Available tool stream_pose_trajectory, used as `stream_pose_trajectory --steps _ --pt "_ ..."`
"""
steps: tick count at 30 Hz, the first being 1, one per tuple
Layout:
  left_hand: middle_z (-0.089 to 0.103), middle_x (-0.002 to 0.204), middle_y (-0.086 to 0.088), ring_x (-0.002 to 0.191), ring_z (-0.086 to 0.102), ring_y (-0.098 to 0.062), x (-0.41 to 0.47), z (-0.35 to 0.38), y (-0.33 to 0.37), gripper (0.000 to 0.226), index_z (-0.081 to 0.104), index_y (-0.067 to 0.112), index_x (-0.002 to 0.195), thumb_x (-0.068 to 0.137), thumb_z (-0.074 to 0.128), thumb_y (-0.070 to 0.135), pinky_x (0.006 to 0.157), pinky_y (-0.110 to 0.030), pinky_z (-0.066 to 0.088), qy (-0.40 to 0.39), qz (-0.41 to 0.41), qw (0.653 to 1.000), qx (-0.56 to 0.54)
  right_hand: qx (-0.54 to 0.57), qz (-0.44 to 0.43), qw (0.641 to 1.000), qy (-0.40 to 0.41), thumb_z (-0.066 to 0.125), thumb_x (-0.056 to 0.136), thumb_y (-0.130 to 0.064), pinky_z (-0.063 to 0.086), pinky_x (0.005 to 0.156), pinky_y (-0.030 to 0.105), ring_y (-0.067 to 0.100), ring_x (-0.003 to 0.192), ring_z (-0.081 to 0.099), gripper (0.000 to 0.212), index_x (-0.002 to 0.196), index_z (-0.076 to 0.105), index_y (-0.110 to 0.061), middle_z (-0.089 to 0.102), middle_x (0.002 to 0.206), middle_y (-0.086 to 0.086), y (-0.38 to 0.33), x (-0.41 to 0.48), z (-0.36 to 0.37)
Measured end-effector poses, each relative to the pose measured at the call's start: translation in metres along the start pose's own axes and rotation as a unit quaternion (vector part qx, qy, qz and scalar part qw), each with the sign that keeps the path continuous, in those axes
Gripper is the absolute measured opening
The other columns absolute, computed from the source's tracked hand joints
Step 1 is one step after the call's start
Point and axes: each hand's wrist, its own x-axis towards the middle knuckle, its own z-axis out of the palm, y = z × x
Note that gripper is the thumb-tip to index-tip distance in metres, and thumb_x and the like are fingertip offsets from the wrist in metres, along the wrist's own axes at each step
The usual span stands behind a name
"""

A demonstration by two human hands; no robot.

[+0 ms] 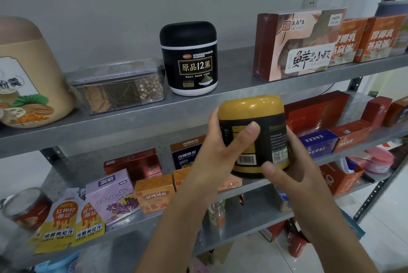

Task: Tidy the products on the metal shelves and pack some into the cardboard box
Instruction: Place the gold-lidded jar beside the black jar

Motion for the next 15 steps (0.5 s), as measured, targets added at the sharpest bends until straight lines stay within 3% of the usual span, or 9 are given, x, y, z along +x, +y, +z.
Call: stream_pose_trajectory --steps 2,5,8,11,13,15 --pt "0.065 0.124 0.001 0.115 0.063 -0.018 0.002 -0.006 0.001 0.064 0.045 0.03 0.136 0.08 0.067 0.051 0.098 -0.048 0.051 -0.011 -0.014 1.0 -0.024 0.063 0.049 0.997 -0.012 0.077 0.056 -0.061 0.056 0.077 0.024 0.006 0.107 0.065 0.088 0.135 0.047 -0.039 0.064 0.125 -0.012 0.001 0.004 -0.007" --pt "0.066 0.125 -0.003 0.118 0.061 -0.024 0.002 -0.005 0.001 0.052 0.049 0.025 0.134 0.086 0.058 0.044 0.103 -0.054 0.046 -0.034 -0.024 0.998 -0.051 0.17 0.073 0.982 -0.029 0.073 0.067 -0.061 0.054 0.086 0.038 0.021 0.11 0.066 0.073 0.131 0.057 -0.028 0.062 0.13 0.008 0.006 0.008 -0.009" --pt "0.065 0.125 -0.003 0.117 0.062 -0.024 0.003 0.001 0.0 0.053 0.05 0.029 0.133 0.085 0.059 0.049 0.101 -0.054 0.047 -0.029 -0.026 0.999 -0.035 0.274 0.052 0.959 -0.055 0.071 0.074 -0.057 0.055 0.086 0.037 0.026 0.117 0.061 0.053 0.119 0.067 -0.031 0.065 0.125 0.007 0.007 0.002 0.004" --pt "0.059 0.131 -0.004 0.118 0.061 -0.023 0.005 0.007 0.002 0.058 0.051 0.037 0.13 0.078 0.062 0.062 0.098 -0.051 0.05 -0.017 -0.014 1.0 -0.008 0.313 0.034 0.949 0.002 0.06 0.083 -0.047 0.057 0.078 0.036 0.024 0.108 0.067 0.032 0.107 0.073 -0.031 0.07 0.114 0.005 0.002 -0.002 0.011" --pt "0.061 0.128 -0.001 0.116 0.062 -0.02 0.005 0.011 0.0 0.06 0.051 0.036 0.13 0.078 0.063 0.063 0.095 -0.047 0.053 -0.007 0.003 1.0 -0.001 0.319 0.046 0.945 0.05 0.048 0.086 -0.043 0.058 0.072 0.033 0.021 0.099 0.07 0.032 0.095 0.077 -0.032 0.073 0.105 0.004 0.004 -0.004 0.015" --pt "0.066 0.121 0.003 0.109 0.066 -0.014 0.003 0.016 0.002 0.057 0.051 0.031 0.132 0.084 0.062 0.059 0.088 -0.037 0.058 0.006 0.023 1.0 0.004 0.308 0.03 0.949 0.057 0.062 0.079 -0.053 0.058 0.075 0.033 0.023 0.103 0.069 0.035 0.104 0.074 -0.031 0.071 0.111 0.007 0.006 -0.004 0.02"
